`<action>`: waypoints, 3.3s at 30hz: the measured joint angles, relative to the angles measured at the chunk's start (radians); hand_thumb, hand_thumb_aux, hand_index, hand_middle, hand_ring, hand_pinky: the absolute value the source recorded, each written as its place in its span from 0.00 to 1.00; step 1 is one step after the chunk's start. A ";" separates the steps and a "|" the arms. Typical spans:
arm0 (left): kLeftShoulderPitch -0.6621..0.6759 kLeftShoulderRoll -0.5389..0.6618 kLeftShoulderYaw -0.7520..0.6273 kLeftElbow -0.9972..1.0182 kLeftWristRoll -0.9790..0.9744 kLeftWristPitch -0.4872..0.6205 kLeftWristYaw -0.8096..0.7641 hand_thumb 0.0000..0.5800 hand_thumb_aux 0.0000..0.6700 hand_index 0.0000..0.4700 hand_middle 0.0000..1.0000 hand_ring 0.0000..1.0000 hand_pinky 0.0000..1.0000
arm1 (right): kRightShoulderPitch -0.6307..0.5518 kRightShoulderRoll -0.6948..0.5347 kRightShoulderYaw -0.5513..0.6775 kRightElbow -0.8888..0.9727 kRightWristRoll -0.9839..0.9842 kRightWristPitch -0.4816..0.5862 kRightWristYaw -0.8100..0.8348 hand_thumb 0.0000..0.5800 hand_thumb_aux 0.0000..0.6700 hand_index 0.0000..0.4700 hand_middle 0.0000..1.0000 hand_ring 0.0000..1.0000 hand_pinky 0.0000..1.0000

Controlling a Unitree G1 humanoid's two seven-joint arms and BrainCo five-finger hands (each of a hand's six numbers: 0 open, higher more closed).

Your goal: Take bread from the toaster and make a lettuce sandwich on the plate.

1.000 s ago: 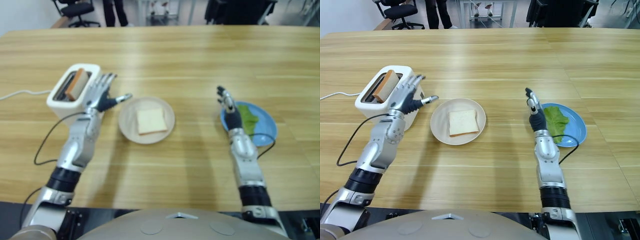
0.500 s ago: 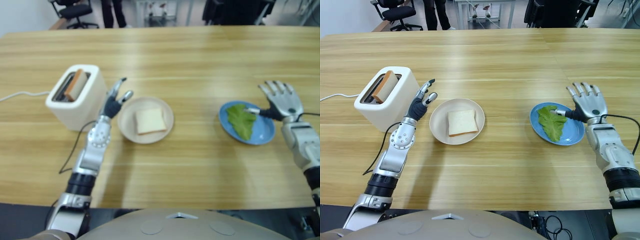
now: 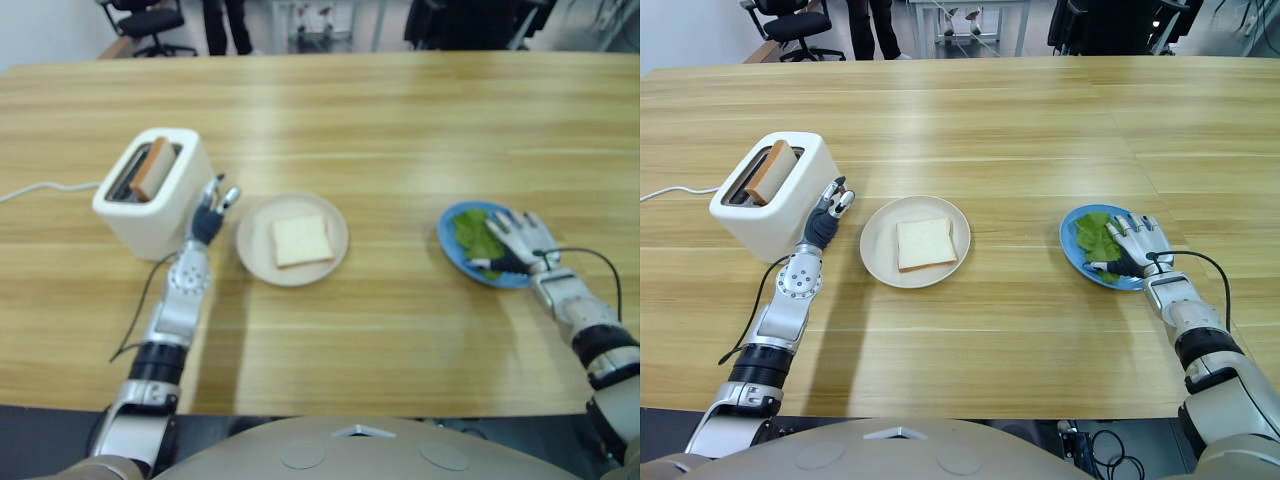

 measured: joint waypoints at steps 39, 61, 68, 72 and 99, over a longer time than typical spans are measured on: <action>-0.027 -0.047 -0.117 0.169 -0.022 -0.020 -0.078 0.00 0.00 0.00 0.00 0.00 0.00 | 0.091 -0.039 -0.024 -0.160 0.219 -0.059 0.013 1.00 1.00 0.98 1.00 1.00 1.00; 0.004 -0.138 -0.107 0.101 -0.161 -0.043 -0.184 0.00 0.00 0.00 0.00 0.00 0.00 | 0.237 -0.042 -0.266 -0.806 0.278 0.074 0.158 1.00 1.00 0.98 1.00 1.00 1.00; 0.005 -0.140 -0.006 0.047 -0.258 -0.060 -0.181 0.00 0.00 0.00 0.00 0.00 0.00 | 0.140 0.049 -0.256 -0.934 0.236 0.102 0.229 1.00 1.00 0.98 1.00 1.00 1.00; 0.002 -0.141 0.025 0.044 -0.288 -0.062 -0.179 0.00 0.00 0.00 0.00 0.00 0.00 | 0.065 0.115 -0.210 -0.952 0.200 0.097 0.262 1.00 1.00 0.98 1.00 1.00 1.00; 0.007 -0.158 0.020 0.030 -0.286 -0.060 -0.181 0.00 0.00 0.00 0.00 0.00 0.00 | -0.032 0.390 0.258 -0.540 -0.052 -0.078 0.233 1.00 1.00 0.98 1.00 1.00 1.00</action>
